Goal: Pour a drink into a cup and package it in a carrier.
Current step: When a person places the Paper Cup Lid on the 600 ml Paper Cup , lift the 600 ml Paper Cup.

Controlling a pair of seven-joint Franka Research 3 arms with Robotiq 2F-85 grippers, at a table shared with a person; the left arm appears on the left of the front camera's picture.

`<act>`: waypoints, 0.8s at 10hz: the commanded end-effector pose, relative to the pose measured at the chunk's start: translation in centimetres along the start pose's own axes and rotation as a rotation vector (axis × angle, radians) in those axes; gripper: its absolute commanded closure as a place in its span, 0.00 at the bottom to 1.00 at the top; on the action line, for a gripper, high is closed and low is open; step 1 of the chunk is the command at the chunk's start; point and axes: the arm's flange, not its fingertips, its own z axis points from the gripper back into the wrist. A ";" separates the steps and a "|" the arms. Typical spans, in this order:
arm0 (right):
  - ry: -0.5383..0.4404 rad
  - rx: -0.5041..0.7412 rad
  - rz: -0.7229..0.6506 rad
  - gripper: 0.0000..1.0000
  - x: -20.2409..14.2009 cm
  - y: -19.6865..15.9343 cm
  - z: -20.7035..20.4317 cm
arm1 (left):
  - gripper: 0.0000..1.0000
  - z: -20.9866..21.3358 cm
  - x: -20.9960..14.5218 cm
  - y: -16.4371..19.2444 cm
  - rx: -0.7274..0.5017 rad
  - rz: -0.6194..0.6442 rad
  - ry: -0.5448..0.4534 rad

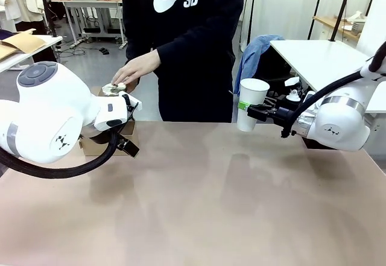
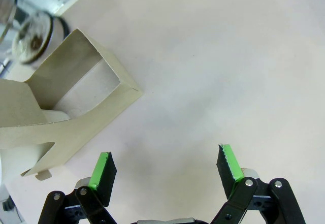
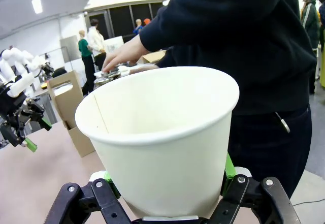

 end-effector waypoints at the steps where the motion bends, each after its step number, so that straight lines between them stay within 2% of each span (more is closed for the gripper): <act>1: -0.019 -0.011 0.002 0.16 0.3 0.3 -0.3 | 0.00 0.0 0.0 0.1 -0.002 0.002 -0.001; 8: -0.019 -0.011 0.002 0.16 0.3 0.3 -0.3 | 0.00 0.0 0.0 0.1 -0.002 0.002 -0.001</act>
